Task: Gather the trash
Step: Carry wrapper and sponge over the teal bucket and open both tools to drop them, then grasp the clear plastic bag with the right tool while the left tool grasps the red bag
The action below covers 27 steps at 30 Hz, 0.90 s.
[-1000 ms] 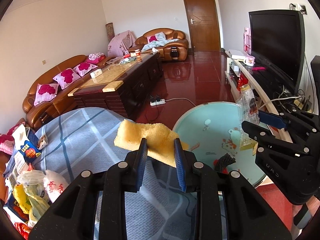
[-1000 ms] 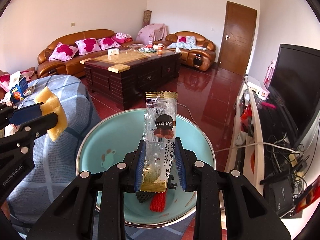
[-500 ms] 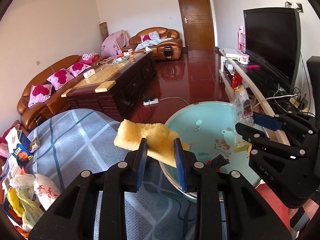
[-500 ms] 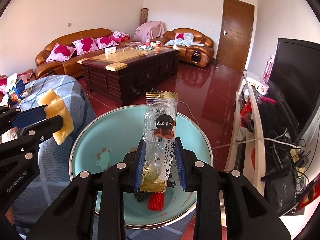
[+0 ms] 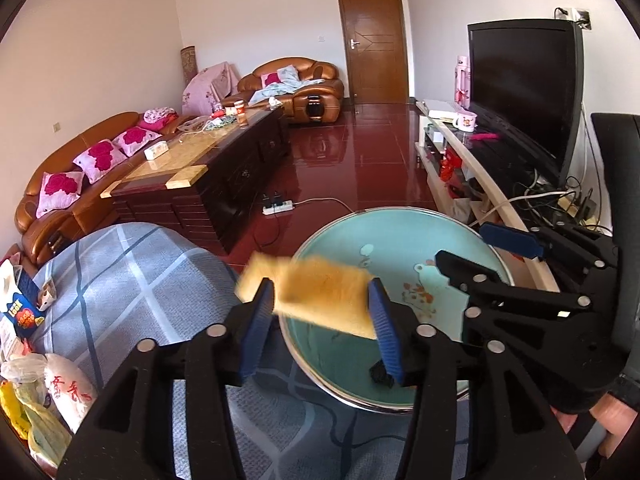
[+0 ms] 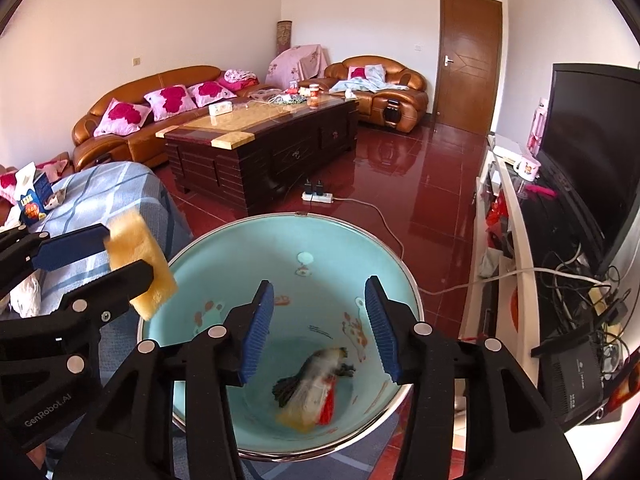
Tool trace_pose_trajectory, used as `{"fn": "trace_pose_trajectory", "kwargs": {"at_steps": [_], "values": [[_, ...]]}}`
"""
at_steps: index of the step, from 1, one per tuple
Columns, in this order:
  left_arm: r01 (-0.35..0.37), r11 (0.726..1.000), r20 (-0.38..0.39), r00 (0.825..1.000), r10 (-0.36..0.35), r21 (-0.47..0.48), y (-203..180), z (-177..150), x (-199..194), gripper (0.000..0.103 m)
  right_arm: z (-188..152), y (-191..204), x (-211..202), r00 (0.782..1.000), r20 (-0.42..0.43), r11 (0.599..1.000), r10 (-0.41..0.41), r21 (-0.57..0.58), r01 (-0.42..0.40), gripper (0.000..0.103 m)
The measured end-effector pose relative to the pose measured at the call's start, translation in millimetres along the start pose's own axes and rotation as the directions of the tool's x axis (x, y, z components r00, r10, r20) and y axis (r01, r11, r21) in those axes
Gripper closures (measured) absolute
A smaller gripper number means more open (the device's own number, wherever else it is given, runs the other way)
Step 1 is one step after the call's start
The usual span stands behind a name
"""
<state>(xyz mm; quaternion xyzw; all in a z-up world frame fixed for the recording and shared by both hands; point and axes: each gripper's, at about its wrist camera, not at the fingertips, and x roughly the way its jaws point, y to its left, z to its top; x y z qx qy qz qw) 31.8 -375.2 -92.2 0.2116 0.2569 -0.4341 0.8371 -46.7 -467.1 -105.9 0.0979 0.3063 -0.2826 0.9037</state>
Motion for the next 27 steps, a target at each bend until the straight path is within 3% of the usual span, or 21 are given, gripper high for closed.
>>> {"fn": "trace_pose_trajectory", "kwargs": {"at_steps": [3, 4, 14, 19, 24, 27], "values": [[-0.011, 1.000, 0.001, 1.000, 0.011, -0.016, 3, 0, -1, 0.038, 1, -1, 0, 1.000, 0.001, 1.000, 0.001, 0.001, -0.001, 0.053], [-0.014, 1.000, 0.007, 1.000, 0.015, -0.021, 3, 1, -2, 0.028, 1, 0, -1, 1.000, 0.003, 1.000, 0.001, -0.001, -0.001, 0.051], [-0.059, 0.998, 0.020, 0.998, 0.059, -0.038, 14, -4, -13, 0.028, 7, 1, -6, 1.000, 0.025, 1.000, 0.000, -0.003, 0.000, 0.049], [-0.124, 0.992, 0.007, 0.992, 0.125, -0.036, 32, -20, -28, 0.028, 12, 15, -14, 0.999, 0.039, 0.999, 0.031, -0.023, -0.030, 0.048], [-0.211, 0.975, -0.001, 0.977, 0.212, -0.070, 69, -42, -63, 0.027, 17, 48, -24, 0.993, 0.052, 0.993, 0.102, -0.067, -0.099, 0.046], [-0.304, 0.948, -0.002, 0.952, 0.306, -0.094, 95, -61, -92, 0.024, 17, 79, -32, 0.985, 0.053, 0.981, 0.166, -0.115, -0.160, 0.045]]}}
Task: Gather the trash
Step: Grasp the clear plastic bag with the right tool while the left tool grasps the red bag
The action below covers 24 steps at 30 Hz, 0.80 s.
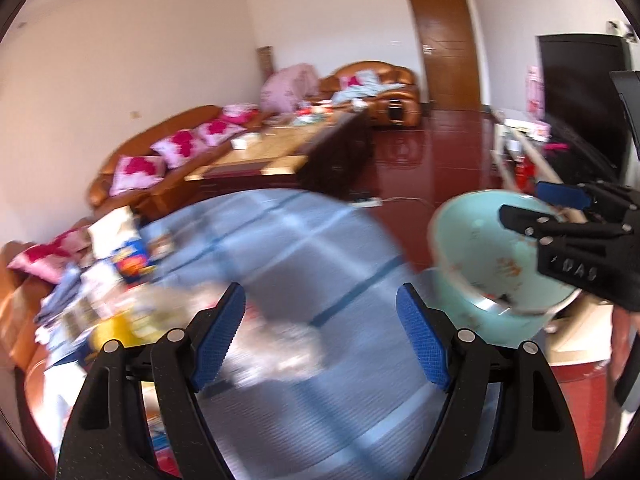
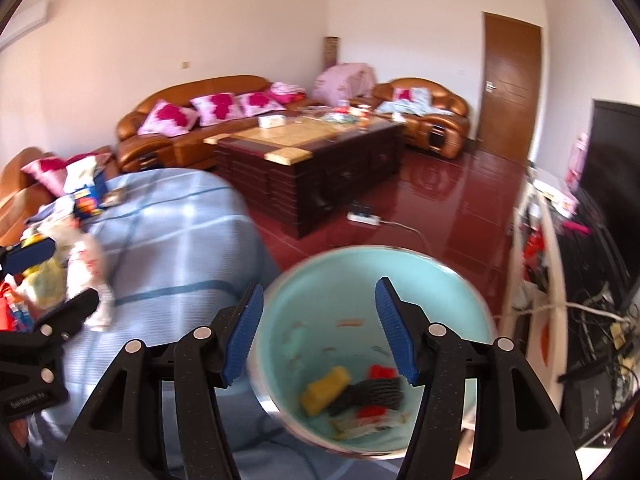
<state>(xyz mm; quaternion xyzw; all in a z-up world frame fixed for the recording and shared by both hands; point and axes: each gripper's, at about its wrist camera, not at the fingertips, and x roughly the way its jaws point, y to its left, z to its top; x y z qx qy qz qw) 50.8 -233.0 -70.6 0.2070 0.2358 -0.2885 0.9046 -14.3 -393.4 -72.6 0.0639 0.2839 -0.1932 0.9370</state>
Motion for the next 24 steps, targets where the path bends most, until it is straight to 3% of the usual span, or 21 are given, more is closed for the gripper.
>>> {"fn": "trace_pose_trajectory", "kwargs": {"at_steps": [3, 5, 7, 10, 16, 21, 24], "values": [[-0.095, 0.995, -0.010, 0.995, 0.095, -0.040, 36, -21, -18, 0.022, 1, 27, 1, 0.998, -0.004, 0.998, 0.057, -0.036, -0.057, 0.044], [-0.202, 0.976, -0.034, 0.979, 0.200, -0.082, 67, -41, -31, 0.021, 1, 48, 4, 0.995, -0.011, 0.993, 0.096, -0.067, -0.096, 0.044], [-0.269, 0.953, -0.066, 0.963, 0.262, -0.140, 95, -58, -39, 0.021, 0, 71, 8, 0.991, -0.020, 0.987, 0.135, -0.087, -0.136, 0.044], [-0.319, 0.923, -0.121, 0.947, 0.299, -0.217, 126, -78, -44, 0.021, -3, 105, 15, 0.981, -0.040, 0.974, 0.189, -0.121, -0.193, 0.043], [-0.312, 0.915, -0.193, 0.944, 0.268, -0.256, 138, -98, -30, 0.021, -4, 162, 27, 0.966, -0.079, 0.940, 0.246, -0.222, -0.258, 0.040], [-0.270, 0.917, -0.214, 0.953, 0.213, -0.293, 141, -109, -25, 0.022, -8, 175, 43, 0.956, -0.140, 0.924, 0.259, -0.251, -0.288, 0.040], [-0.208, 0.921, -0.216, 0.966, 0.141, -0.331, 145, -115, -22, 0.039, -14, 182, 53, 0.945, -0.194, 0.915, 0.263, -0.262, -0.308, 0.049]]}}
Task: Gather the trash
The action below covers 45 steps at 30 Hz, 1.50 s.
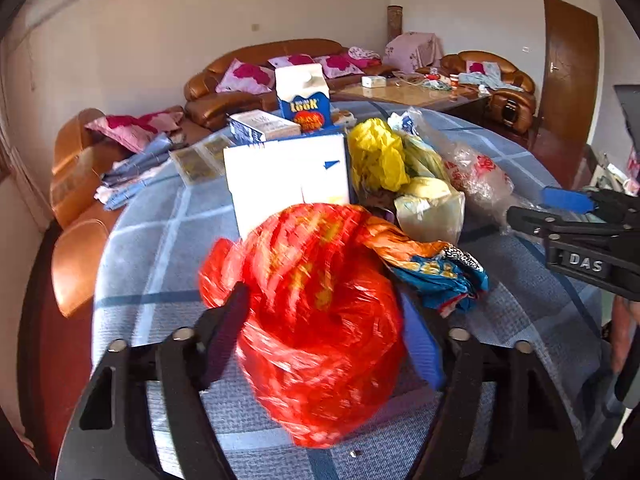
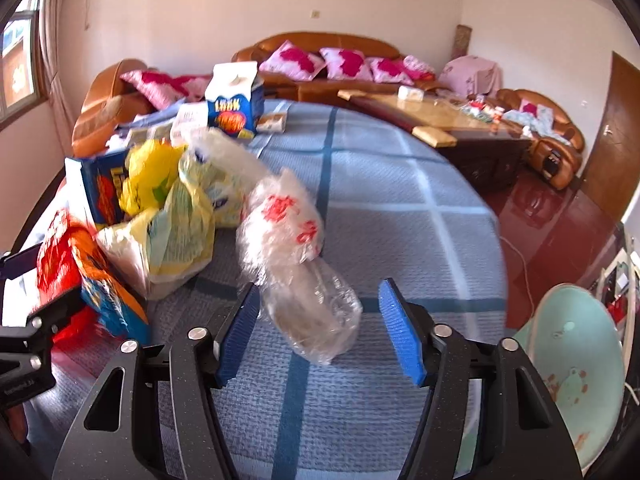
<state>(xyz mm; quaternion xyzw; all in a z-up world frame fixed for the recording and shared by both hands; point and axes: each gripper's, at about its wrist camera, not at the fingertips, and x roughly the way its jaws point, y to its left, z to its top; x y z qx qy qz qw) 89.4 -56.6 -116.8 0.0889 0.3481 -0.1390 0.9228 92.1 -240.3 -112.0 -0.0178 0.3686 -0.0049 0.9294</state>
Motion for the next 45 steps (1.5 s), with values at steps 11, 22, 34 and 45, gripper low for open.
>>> {"fn": "trace_pose_trajectory", "kwargs": {"at_steps": [11, 22, 34, 45], "values": [[0.072, 0.997, 0.037, 0.997, -0.071, -0.023, 8, -1, -20, 0.091, -3, 8, -22, 0.999, 0.030, 0.999, 0.035, -0.032, -0.034, 0.094], [0.042, 0.999, 0.184, 0.982, -0.044, 0.014, 3, 27, -66, 0.091, -8, -25, -66, 0.994, 0.109, 0.999, -0.028, 0.026, 0.025, 0.094], [0.119, 0.988, 0.212, 0.968, -0.137, 0.094, -46, 54, -55, 0.091, -18, -63, -81, 0.986, 0.117, 0.990, -0.117, 0.094, 0.106, 0.094], [0.203, 0.959, 0.216, 0.945, -0.244, 0.196, -105, 65, -49, 0.091, -32, -98, -88, 0.974, 0.100, 0.970, -0.204, 0.157, 0.187, 0.094]]}}
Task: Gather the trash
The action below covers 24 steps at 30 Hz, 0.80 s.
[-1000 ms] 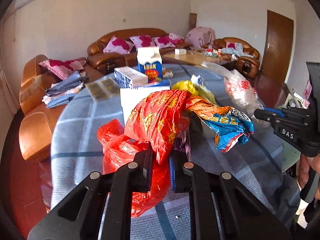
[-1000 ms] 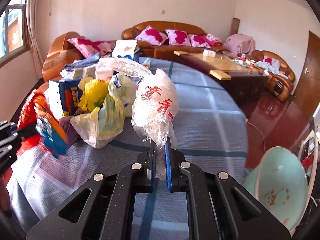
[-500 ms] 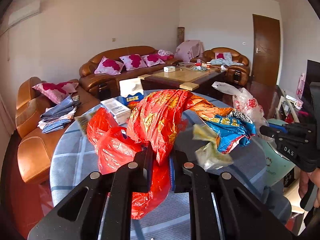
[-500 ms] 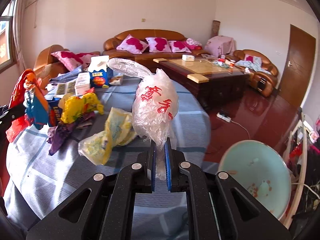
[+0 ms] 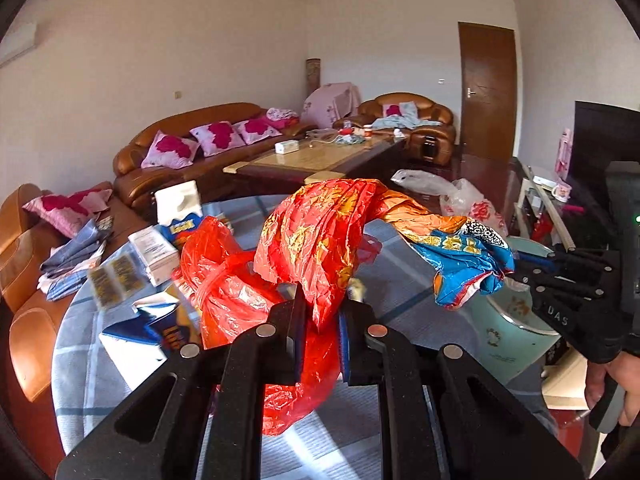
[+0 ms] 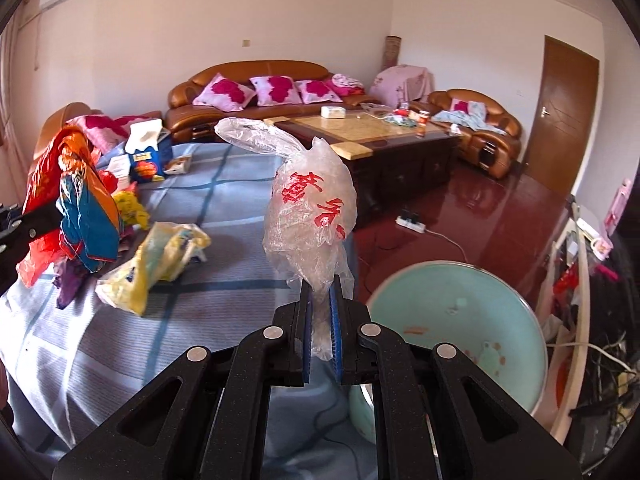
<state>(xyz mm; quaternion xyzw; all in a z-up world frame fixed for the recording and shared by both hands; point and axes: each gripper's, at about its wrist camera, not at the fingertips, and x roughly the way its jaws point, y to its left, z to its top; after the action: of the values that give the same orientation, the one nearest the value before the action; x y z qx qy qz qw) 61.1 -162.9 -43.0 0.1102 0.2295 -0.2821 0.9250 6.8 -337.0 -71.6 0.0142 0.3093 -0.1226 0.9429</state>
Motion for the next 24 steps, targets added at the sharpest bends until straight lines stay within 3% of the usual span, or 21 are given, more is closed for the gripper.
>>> {"fn": "trace_pose_trajectory", "kwargs": {"at_steps": [17, 24], "values": [[0.113, 0.987, 0.050, 0.992, -0.119, 0.112, -75, 14, 17, 0.091, -18, -61, -11, 0.994, -0.016, 0.992, -0.104, 0.065, 0.104, 0.094], [0.112, 0.981, 0.050, 0.991, -0.121, 0.155, -91, 12, 22, 0.091, -26, -79, -11, 0.992, -0.030, 0.988, -0.120, 0.099, 0.122, 0.094]]}}
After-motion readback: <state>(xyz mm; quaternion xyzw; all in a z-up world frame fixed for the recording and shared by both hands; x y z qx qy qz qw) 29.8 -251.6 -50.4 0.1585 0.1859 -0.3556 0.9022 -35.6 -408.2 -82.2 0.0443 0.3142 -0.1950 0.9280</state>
